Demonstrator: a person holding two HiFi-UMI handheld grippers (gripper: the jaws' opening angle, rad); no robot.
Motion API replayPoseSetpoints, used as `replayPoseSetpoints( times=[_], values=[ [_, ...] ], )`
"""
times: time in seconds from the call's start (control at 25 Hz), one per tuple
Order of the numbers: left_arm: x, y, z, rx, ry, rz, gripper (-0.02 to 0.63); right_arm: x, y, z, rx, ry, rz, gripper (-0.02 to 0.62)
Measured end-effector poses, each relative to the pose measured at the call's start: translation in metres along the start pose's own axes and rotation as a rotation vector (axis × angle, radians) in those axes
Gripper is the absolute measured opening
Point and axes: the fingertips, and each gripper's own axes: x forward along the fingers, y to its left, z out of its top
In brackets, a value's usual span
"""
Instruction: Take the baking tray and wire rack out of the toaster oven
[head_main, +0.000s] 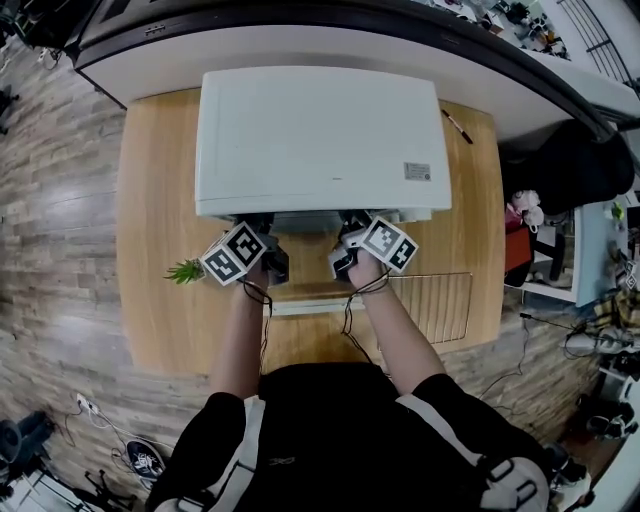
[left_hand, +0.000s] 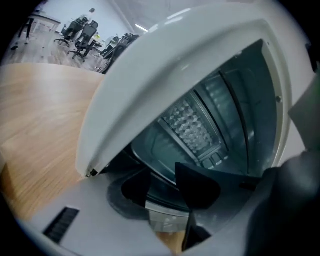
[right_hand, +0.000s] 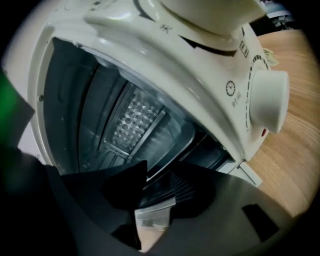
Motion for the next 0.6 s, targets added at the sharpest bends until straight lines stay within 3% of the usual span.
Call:
replayPoseSetpoints(
  times=[0.08,0.6],
  values=[
    [-0.002,-0.001,-0.001,0.016,0.002,-0.002,0.166,-0.002,0.002,-0.001,-0.012,-0.001,0.005,0.134],
    [-0.062,0.002,-0.042,0.022,0.077,0.000,0.166,-0.057,-0.003,-0.043,-0.018,0.062,0.000,0.138]
  ],
)
